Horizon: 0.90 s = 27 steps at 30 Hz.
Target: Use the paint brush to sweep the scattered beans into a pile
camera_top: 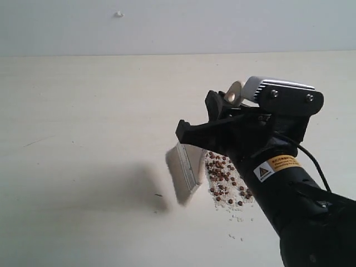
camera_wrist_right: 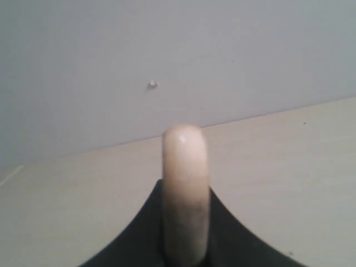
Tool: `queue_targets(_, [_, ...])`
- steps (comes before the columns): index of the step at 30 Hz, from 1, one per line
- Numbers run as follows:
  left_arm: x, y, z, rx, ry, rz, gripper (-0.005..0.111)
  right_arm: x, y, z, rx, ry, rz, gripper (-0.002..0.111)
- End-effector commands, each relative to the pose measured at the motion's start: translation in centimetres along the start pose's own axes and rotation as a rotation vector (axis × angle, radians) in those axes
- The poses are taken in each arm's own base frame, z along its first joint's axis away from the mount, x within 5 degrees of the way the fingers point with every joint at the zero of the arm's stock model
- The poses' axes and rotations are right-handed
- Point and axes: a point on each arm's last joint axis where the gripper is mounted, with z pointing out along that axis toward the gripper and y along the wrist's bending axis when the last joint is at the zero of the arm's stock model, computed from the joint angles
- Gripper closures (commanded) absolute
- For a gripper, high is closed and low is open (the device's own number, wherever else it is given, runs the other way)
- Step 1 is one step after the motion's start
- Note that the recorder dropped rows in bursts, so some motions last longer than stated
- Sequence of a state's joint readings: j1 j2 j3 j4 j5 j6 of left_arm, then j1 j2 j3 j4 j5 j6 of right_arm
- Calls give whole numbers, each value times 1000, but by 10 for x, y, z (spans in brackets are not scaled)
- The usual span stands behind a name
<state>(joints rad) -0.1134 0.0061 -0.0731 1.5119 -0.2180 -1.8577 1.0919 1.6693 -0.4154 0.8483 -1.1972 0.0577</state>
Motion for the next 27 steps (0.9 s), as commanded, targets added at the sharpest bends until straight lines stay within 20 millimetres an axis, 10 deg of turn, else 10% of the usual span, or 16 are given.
queue_targets(1, [1, 1, -1, -2, -1, 1, 107, -12, 1, 9, 2, -52, 88, 108])
queue_targets(13, [1, 1, -1, -2, -1, 1, 107, 8, -15, 57, 122, 47, 109, 108])
queue_targets(27, [1, 1, -1, -2, -1, 1, 107, 12, -50, 66, 311, 62, -47, 108])
